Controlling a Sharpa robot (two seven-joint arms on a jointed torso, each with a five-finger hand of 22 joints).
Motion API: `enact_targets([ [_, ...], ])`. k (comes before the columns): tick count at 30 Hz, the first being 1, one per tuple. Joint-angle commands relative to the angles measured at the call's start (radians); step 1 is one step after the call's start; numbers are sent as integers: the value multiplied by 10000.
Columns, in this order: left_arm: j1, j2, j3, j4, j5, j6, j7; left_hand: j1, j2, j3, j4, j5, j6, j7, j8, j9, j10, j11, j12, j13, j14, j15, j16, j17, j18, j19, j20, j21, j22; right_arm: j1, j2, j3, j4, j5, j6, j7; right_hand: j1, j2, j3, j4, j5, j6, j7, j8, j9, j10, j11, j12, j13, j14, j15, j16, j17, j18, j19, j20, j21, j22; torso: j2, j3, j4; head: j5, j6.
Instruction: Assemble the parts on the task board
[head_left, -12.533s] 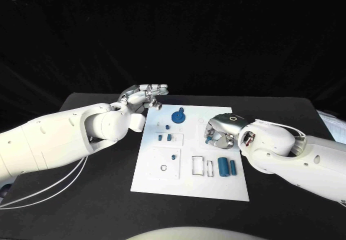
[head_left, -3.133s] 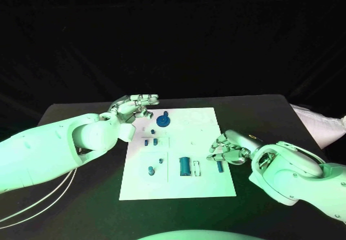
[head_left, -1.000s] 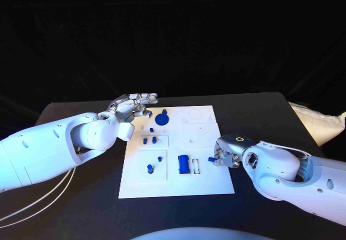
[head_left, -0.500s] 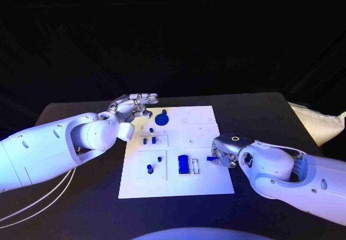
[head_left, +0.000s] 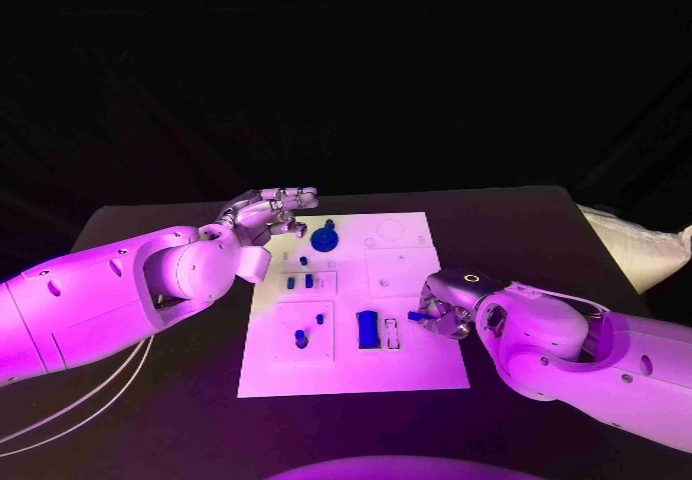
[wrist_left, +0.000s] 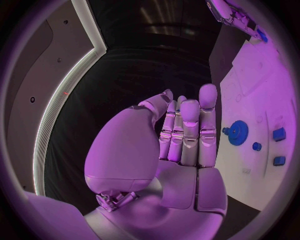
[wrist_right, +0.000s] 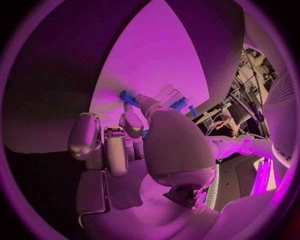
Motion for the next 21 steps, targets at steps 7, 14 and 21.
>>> enact_targets([
  [7,5,31,6,10,-11,183,23,-10,76,-40,1,22,-46,10,35,-16,-56,-17,52,11,-60,19,-53,-11,92,-62,21,-47,-14,60,-273,-151,317,3251,-1308,6,-1208,35,334,814,-698,143,1,59,177,286,-63,204,150,756,-18,142,1429,-135,135,26,140,178,5,3,-4,3,-20],
  [14,5,26,6,16,-11,182,19,-10,76,-40,1,22,-46,10,35,-16,-56,-17,52,11,-60,19,-53,-11,92,-62,21,-47,-14,139,-321,-144,444,4015,-1595,71,-1225,-41,398,789,-736,143,-10,53,184,283,-72,214,164,757,-26,147,1435,-135,138,21,146,185,3,8,-17,24,-51],
  [21,5,9,6,29,-11,183,18,-10,76,-40,1,22,-46,10,35,-16,-56,-17,52,11,-60,19,-53,-11,92,-62,21,-47,-14,149,-309,-144,491,4222,-1702,195,-1393,-146,435,861,-812,172,-8,56,201,312,-69,280,219,757,-26,147,1435,-138,146,18,157,204,-5,2,-19,25,-51],
])
